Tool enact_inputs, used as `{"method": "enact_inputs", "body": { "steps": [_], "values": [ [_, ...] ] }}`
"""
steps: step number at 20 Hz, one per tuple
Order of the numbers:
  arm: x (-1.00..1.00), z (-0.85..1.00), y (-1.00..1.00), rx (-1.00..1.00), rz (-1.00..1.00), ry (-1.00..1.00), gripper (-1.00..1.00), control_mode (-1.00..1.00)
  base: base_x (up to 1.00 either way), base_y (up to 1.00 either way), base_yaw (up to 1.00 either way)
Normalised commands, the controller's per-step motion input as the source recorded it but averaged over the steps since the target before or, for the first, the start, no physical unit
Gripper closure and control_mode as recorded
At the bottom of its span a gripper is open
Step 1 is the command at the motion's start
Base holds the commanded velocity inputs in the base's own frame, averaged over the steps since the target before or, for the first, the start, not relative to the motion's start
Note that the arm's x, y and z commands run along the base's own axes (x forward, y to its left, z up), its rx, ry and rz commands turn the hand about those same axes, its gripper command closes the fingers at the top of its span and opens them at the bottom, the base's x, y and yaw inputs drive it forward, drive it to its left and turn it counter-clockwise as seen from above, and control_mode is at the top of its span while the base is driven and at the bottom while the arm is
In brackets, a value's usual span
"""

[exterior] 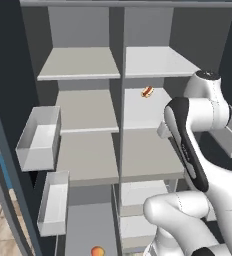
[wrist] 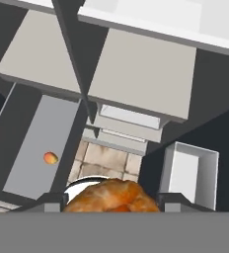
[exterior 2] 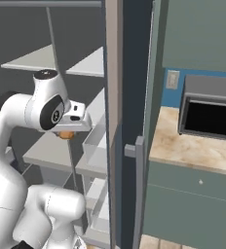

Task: Take the tangerine and mango from the fridge shelf and place them in the freezer drawer to begin freezing them.

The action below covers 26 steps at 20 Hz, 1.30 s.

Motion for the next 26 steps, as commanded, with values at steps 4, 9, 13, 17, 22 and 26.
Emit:
{"method": "enact_inputs", "body": {
  "steps": [4,9,13,17,22,26],
  "values": [
    [0.0,0.0,0.0,0.0,0.0,0.0,1.0,1.0,-0.44,-0.25,0.28],
    [0.0,0.0,0.0,0.0,0.0,0.0,1.0,1.0,-0.65,-0.4,0.32],
    [0.0,0.0,0.0,0.0,0.0,0.0,1.0,1.0,-0.68,-0.57,0.33],
    [0.0,0.0,0.0,0.0,0.0,0.0,1.0,1.0,-0.21,-0.19,0.46],
    [0.0,0.0,0.0,0.0,0.0,0.0,1.0,1.0,0.0,0.0,0.45],
    [0.06,-0.18,0.06,-0.01,0.12,0.03,1.0,-1.0,0.0,0.0,0.0]
  ]
}}
